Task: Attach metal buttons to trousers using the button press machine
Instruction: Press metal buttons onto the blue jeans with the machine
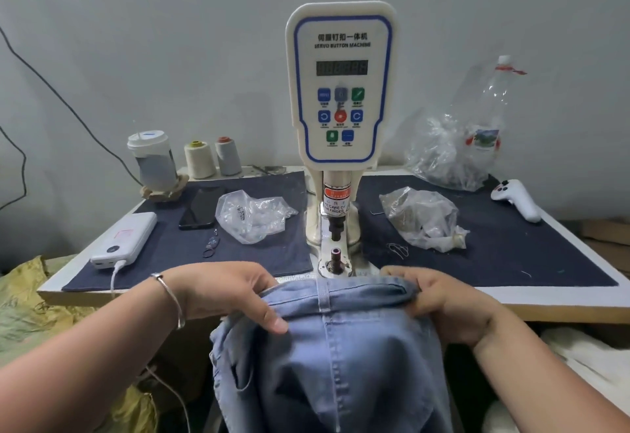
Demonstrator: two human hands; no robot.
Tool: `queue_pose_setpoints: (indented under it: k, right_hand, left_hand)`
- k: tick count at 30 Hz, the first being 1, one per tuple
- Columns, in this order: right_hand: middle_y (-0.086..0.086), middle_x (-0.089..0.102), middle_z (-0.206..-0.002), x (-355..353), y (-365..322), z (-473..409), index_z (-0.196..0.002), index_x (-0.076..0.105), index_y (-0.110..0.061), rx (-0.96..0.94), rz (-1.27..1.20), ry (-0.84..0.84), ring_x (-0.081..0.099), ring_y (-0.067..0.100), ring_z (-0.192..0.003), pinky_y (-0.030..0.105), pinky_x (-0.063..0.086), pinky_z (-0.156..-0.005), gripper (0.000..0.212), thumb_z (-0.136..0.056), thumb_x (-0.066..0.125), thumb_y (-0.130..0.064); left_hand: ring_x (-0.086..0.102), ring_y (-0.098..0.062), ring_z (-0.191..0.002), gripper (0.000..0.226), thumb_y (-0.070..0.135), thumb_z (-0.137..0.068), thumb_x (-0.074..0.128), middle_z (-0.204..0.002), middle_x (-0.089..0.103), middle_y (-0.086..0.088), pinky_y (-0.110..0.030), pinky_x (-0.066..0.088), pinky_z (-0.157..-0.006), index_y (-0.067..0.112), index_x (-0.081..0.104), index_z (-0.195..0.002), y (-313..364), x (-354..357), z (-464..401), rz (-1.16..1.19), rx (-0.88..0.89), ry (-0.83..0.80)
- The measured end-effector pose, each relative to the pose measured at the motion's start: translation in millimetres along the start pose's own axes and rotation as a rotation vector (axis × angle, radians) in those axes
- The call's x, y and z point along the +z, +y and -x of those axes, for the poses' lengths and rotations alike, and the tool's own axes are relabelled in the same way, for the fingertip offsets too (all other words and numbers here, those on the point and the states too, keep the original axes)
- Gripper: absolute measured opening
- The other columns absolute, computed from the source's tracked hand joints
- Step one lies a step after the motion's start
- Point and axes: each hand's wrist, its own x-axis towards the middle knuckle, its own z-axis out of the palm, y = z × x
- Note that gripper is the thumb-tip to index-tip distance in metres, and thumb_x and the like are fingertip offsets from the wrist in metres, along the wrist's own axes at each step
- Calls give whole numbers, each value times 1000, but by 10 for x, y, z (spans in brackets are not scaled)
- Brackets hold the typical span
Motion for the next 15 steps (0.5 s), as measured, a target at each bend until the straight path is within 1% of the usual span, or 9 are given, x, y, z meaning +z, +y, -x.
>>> queue_pose_setpoints:
  k: [1, 2, 4, 5, 7, 10, 12, 13, 15]
  right_hand:
    - [16, 67, -93, -34, -27, -45, -90, 72, -8, 7, -9, 99, 67, 24, -85, 30, 56, -73, 45, -69, 46, 22]
    - [22, 67, -96, -79, -61, -100, -91, 73, -4, 33, -45, 191, 67, 29, -89, 34, 58, -77, 46, -70, 44, 25]
    - [31, 62, -117, -190, -100, -248, -113, 67, 6, 127, -156, 305, 60, 39, -112, 43, 50, -98, 50, -72, 45, 22]
    - [31, 58, -124, -229, -122, -318, -122, 60, 9, 182, -209, 371, 56, 40, -119, 44, 44, -105, 52, -72, 48, 18]
    - [27, 59, -124, -272, -171, -420, -126, 56, 11, 253, -261, 502, 57, 36, -115, 43, 41, -107, 55, -71, 56, 8]
    - [22, 67, -111, -294, -225, -448, -117, 65, 5, 220, -289, 506, 64, 33, -103, 41, 51, -95, 49, -69, 69, -3]
    - [20, 69, -102, -365, -232, -439, -111, 67, 1, 201, -153, 454, 69, 28, -88, 35, 59, -78, 47, -65, 78, -7]
    - [19, 68, -99, -404, -233, -441, -110, 66, 0, 201, -55, 439, 68, 26, -84, 33, 59, -74, 45, -67, 77, -6]
    - [17, 66, -91, -454, -226, -496, -102, 67, -3, 176, 28, 447, 66, 22, -77, 28, 58, -69, 26, -77, 71, -4]
  left_hand:
    - [70, -26, -91, 47, 25, -69, 87, -105, 72, -20, -36, 55, -88, -3, 70, -102, -48, -14, -41, 66, 34, 20]
    - [69, -28, -93, 48, 21, -70, 84, -107, 70, -20, -36, 54, -89, -6, 67, -106, -95, -22, -93, 167, 70, 48]
    - [65, -34, -101, 59, 17, -73, 78, -116, 64, -26, -40, 52, -93, -14, 57, -120, -177, -19, -223, 403, 120, 129]
    - [64, -35, -104, 63, 17, -76, 76, -120, 62, -30, -41, 52, -93, -14, 54, -125, -207, -1, -305, 502, 145, 175]
    - [64, -37, -103, 60, 19, -80, 76, -119, 63, -31, -44, 54, -91, -12, 55, -127, -235, 50, -473, 626, 159, 304]
    - [62, -42, -112, 41, 21, -94, 62, -120, 64, -32, -51, 47, -102, -8, 61, -123, -241, 100, -689, 666, 109, 547]
    - [66, -37, -102, 34, 23, -101, 53, -113, 68, -29, -45, 50, -95, -4, 66, -116, -224, 97, -779, 605, 76, 677]
    - [66, -31, -94, 34, 26, -103, 51, -108, 70, -26, -41, 51, -88, -2, 68, -110, -214, 81, -822, 542, 64, 738]
    - [60, -23, -84, 37, 31, -104, 48, -94, 71, -17, -33, 48, -76, 1, 69, -98, -168, 42, -900, 344, 41, 857]
